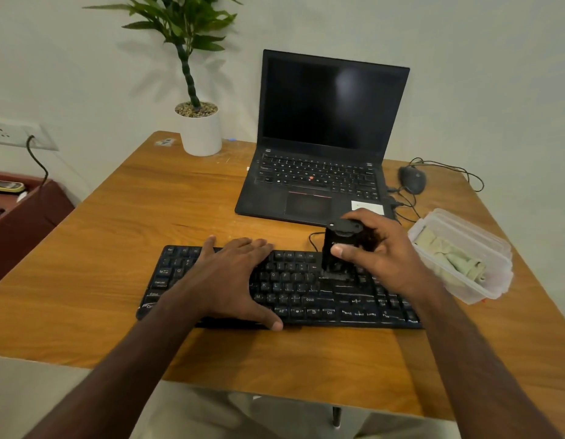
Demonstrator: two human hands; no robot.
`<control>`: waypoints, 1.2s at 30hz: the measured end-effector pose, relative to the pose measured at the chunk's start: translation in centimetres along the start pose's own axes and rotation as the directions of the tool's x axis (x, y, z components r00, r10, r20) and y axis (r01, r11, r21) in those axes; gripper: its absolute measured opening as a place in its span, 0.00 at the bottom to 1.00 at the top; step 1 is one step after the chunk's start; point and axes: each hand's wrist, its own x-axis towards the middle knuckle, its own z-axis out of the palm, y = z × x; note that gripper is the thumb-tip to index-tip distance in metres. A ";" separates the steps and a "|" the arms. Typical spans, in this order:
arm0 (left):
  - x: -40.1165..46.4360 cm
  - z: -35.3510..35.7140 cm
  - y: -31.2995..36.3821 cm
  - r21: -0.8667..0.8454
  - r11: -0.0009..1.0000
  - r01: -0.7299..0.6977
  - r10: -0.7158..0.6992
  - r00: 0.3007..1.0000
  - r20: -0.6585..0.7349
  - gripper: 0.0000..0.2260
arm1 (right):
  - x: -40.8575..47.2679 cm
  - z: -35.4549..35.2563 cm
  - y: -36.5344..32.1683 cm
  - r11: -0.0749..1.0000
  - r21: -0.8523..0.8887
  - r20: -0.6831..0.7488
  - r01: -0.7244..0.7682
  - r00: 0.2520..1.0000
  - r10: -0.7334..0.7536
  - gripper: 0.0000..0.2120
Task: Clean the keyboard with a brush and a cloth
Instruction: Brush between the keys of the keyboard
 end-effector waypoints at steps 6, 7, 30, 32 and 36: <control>0.7 0.2 1.3 0.004 1.000 -0.028 0.028 1.000 -0.005 0.60 | 0.4 3.4 0.1 0.998 0.059 0.028 -0.005 1.000 0.004 0.14; 0.7 0.1 1.3 0.000 1.000 -0.030 0.030 1.000 -0.010 0.60 | 0.7 4.1 0.0 0.998 0.059 0.025 0.009 1.000 -0.011 0.14; 1.9 -1.2 0.1 -0.028 1.000 0.001 -0.001 1.000 0.025 0.62 | 1.1 2.5 1.2 0.998 0.061 -0.064 0.000 0.998 0.004 0.15; 1.9 -1.1 -0.1 -0.035 0.999 -0.002 0.002 1.000 0.021 0.62 | 1.4 2.6 1.1 0.998 0.059 -0.062 0.001 0.998 0.002 0.15; 2.1 -0.7 -0.5 -0.049 0.999 -0.010 0.010 1.000 -0.002 0.61 | 0.4 0.1 1.6 0.999 -0.011 -0.003 -0.035 0.999 0.035 0.14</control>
